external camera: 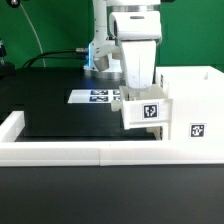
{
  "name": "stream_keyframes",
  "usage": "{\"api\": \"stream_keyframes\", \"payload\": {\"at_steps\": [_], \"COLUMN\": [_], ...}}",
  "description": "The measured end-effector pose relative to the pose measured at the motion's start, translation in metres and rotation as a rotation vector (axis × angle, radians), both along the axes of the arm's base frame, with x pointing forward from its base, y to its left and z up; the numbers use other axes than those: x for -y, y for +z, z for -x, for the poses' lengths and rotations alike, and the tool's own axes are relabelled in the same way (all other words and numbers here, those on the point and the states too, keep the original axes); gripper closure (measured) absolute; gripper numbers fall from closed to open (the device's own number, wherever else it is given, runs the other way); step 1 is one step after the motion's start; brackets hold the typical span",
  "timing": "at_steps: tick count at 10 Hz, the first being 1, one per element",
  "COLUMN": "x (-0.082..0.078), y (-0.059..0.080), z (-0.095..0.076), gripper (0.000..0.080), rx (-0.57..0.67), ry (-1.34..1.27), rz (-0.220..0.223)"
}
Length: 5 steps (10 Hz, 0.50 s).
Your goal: Assemble drawer
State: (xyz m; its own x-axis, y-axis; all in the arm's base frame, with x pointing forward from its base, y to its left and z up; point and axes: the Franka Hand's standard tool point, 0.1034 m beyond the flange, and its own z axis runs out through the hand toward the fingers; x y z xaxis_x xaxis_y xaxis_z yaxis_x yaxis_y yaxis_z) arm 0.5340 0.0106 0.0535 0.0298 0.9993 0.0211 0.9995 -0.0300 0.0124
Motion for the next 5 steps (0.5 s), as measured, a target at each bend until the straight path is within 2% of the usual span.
{"api": "stream_keyframes", "payload": {"at_steps": [5], "x": [-0.002], "y": [0.0005], "z": [-0.0004], "gripper": [0.0756], "rx": [0.001], "ry": [-0.024], "rz": [0.0]}}
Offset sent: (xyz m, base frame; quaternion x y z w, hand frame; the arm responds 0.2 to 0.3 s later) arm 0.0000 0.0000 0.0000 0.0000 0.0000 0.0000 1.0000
